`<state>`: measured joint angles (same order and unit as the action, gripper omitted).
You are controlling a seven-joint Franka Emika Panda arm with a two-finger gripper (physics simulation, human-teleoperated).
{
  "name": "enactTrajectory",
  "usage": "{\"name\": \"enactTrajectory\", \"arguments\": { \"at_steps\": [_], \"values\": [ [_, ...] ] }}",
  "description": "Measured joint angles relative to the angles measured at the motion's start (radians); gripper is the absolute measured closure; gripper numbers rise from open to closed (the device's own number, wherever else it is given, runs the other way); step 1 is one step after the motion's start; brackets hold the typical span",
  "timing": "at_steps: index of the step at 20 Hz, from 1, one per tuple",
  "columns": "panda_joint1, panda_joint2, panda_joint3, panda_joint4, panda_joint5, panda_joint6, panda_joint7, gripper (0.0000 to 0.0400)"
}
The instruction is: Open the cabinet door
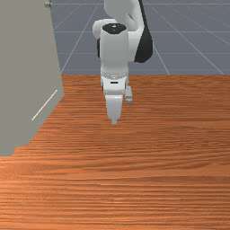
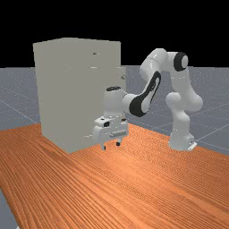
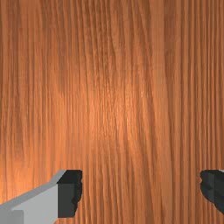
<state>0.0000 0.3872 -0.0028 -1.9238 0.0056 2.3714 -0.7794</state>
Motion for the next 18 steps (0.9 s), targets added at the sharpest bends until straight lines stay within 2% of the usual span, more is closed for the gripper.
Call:
{"name": "enactTrajectory", "arguments": {
  "at_steps": [1, 2, 4, 5, 6, 7, 8, 10, 12, 18],
  "values": [
    [0.004, -0.001, -0.010, -0.005, -0.017, -0.012, 0.008, 0.0151],
    [0.004, -0.003, -0.022, -0.011, -0.024, -0.029, 0.031, 0.0092],
    [-0.001, -0.006, -0.035, -0.015, -0.029, -0.045, 0.052, 0.0034],
    [0.007, -0.110, -0.059, -0.088, -0.050, -0.201, 0.222, 0.0175],
    [0.006, -0.227, -0.080, -0.091, -0.053, -0.340, 0.390, 0.0263],
    [0.000, -0.304, -0.095, -0.074, -0.048, -0.434, 0.564, 0.0316],
    [-0.006, -0.346, -0.106, -0.061, -0.038, -0.495, 0.744, 0.0349],
    [-0.016, -0.364, -0.119, -0.037, -0.001, -0.581, 1.106, 0.0381],
    [-0.023, -0.358, -0.127, -0.024, 0.030, -0.624, 1.283, 0.0393],
    [-0.025, -0.380, -0.129, -0.020, 0.048, -0.652, 1.381, 0.0400]
  ]
}}
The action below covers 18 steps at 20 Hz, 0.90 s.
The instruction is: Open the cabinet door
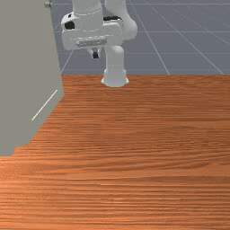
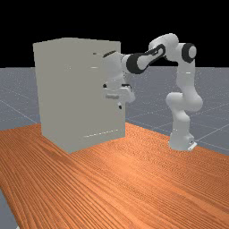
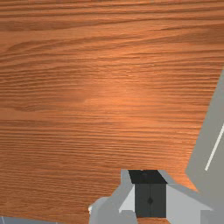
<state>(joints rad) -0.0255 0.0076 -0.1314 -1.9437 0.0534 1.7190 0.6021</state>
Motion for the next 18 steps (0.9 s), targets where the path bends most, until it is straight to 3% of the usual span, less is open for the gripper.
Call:
{"name": "enactTrajectory", "arguments": {
  "at_steps": [4, 8, 14, 18],
  "values": [
    [0.000, -0.143, 0.006, -0.111, -0.022, 0.009, 0.029, 0.0400],
    [-0.020, -0.384, 0.005, -0.281, -0.050, 0.043, 0.060, 0.0400],
    [-0.078, -0.977, 0.038, -0.573, -0.087, 0.067, 0.098, 0.0400],
    [-0.128, -1.098, 0.053, -0.635, -0.103, 0.142, 0.155, 0.0400]
  ]
}}
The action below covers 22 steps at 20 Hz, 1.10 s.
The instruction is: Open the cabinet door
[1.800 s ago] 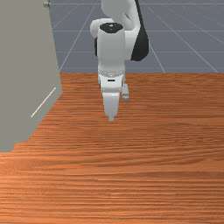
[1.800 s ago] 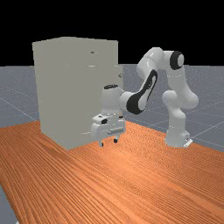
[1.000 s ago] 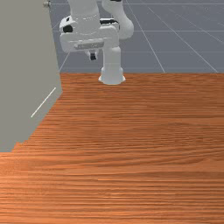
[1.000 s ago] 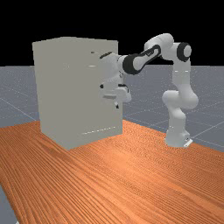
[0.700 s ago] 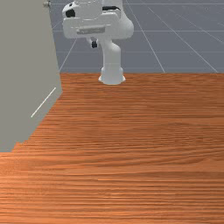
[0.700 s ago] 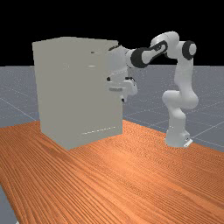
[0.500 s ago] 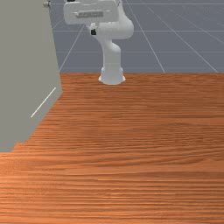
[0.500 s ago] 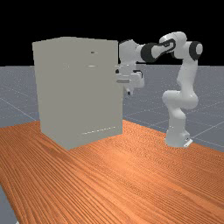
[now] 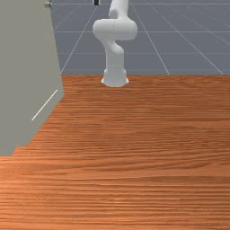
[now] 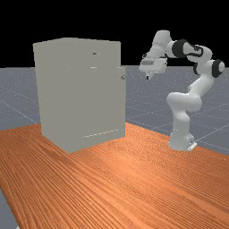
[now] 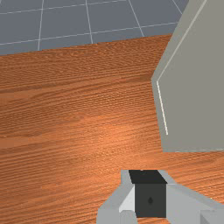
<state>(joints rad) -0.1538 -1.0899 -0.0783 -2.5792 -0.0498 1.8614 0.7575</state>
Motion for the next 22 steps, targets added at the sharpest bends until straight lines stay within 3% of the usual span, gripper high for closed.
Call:
{"name": "enactTrajectory", "arguments": {
  "at_steps": [2, 5, 8, 9, 10, 11, 13, 17, 22],
  "values": [
    [-0.065, -0.025, -0.010, -0.016, -0.046, 0.112, 0.037, 0.0400],
    [-0.185, -0.049, -0.042, -0.075, -0.122, 0.363, 0.098, 0.0400],
    [-0.279, -0.077, -0.038, -0.095, -0.178, 0.473, 0.145, 0.0400],
    [-0.305, -0.084, -0.032, -0.099, -0.191, 0.494, 0.162, 0.0365],
    [-0.331, -0.088, -0.025, -0.104, -0.201, 0.516, 0.183, 0.0222],
    [-0.355, -0.093, -0.023, -0.109, -0.211, 0.541, 0.201, 0.0135],
    [-0.386, -0.096, -0.028, -0.117, -0.219, 0.597, 0.228, 0.0050],
    [-0.370, -0.079, -0.077, -0.193, -0.213, 0.851, 0.248, 0.0007],
    [-0.380, -0.046, -0.100, -0.240, -0.222, 1.032, 0.256, 0.0001]
  ]
}}
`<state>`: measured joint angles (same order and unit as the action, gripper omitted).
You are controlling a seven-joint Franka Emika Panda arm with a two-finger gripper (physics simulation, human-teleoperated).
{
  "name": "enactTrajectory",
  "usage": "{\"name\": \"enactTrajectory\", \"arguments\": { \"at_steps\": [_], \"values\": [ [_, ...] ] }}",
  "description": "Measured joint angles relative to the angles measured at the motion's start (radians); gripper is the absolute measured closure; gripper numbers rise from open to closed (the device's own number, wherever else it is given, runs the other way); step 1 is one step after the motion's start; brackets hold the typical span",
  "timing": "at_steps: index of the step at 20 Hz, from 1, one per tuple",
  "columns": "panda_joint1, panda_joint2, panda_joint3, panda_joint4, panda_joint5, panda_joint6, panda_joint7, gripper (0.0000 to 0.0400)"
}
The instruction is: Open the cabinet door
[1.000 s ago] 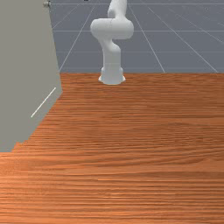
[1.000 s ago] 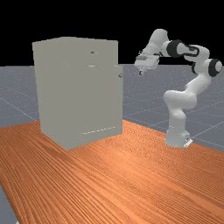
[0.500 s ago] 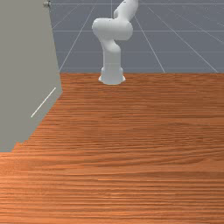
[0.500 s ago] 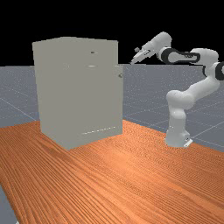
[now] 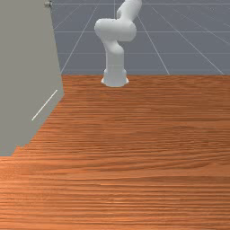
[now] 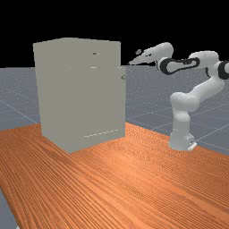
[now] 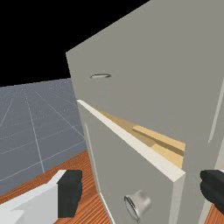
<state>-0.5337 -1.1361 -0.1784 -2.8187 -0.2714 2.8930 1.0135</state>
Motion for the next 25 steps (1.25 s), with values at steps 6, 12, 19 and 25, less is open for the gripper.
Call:
{"name": "enactTrajectory", "arguments": {
  "at_steps": [6, 12, 19, 25],
  "values": [
    [-0.026, 0.038, -0.019, -0.031, -0.014, 0.098, -0.005, 0.0000],
    [-0.007, 0.164, -0.036, -0.035, -0.016, 0.216, -0.002, 0.0000],
    [0.055, 0.159, 0.001, -0.042, -0.003, 0.188, 0.040, 0.0000],
    [0.053, 0.124, 0.327, -0.039, 0.064, 0.129, 0.257, 0.0000]
  ]
}}
